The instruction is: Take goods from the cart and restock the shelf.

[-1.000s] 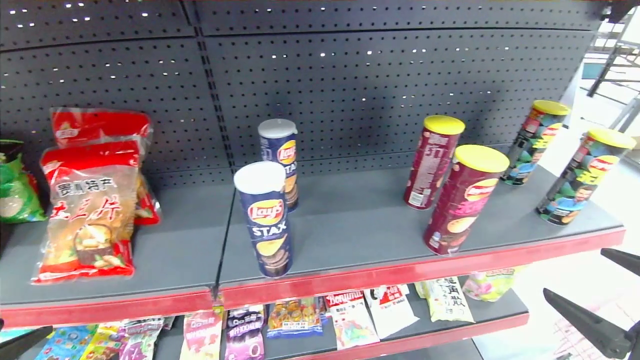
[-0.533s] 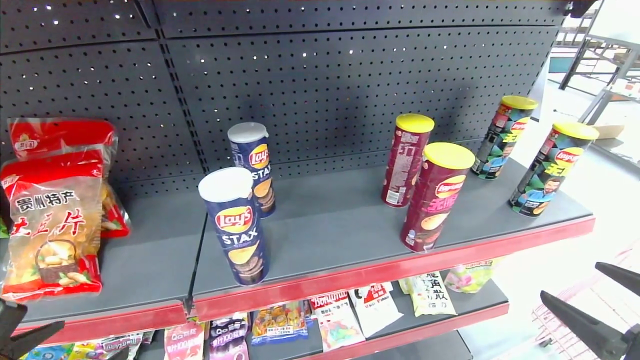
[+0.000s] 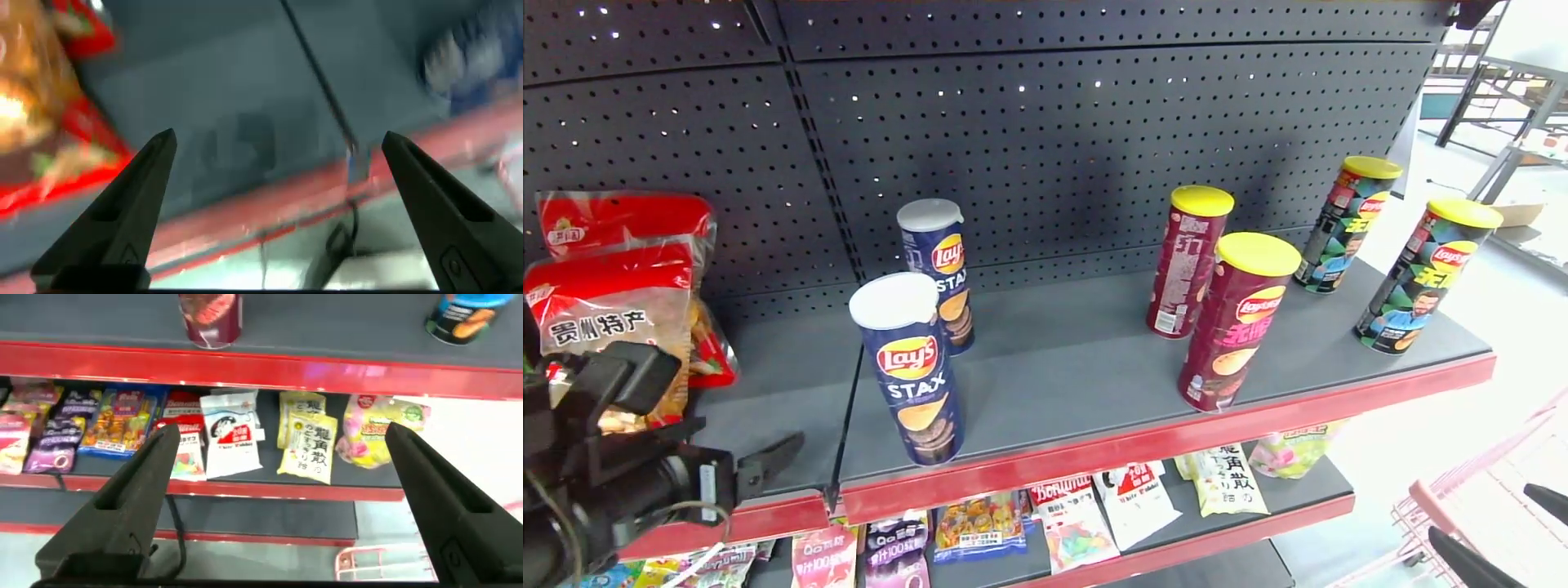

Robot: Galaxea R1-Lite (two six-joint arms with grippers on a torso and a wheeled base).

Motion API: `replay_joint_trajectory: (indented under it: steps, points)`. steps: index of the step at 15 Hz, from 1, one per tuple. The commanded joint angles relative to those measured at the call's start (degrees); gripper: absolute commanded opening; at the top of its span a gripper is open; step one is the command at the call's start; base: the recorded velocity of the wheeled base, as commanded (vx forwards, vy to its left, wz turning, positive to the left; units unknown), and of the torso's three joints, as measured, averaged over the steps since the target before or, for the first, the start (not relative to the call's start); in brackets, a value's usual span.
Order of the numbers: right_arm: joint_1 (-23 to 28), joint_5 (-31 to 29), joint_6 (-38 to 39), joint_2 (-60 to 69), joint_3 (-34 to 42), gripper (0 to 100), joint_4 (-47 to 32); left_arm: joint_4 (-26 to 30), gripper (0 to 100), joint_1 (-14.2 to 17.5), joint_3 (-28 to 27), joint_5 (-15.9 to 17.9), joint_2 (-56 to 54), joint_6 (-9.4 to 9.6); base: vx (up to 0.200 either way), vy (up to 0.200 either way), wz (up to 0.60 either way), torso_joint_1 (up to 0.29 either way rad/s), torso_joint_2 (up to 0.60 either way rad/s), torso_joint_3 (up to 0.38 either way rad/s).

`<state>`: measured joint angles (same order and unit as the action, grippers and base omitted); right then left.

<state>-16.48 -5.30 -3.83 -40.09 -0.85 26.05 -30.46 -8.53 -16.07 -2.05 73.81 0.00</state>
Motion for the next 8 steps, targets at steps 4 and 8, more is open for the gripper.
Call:
replay_joint_trajectory:
  steps: [4,8]
  points:
    - [0.31,-0.23,-0.74,11.88,0.68,100,-8.03,0.23,100,-5.09,-6.08,-3.4,15.39,-3.08,0.0,0.0,0.0,0.0,0.0,0.0]
    - [0.31,-0.23,-0.74,14.87,-0.03,100,-11.46,0.49,100,-7.46,-8.1,-4.28,18.73,-3.52,0.0,0.0,0.0,0.0,0.0,0.0]
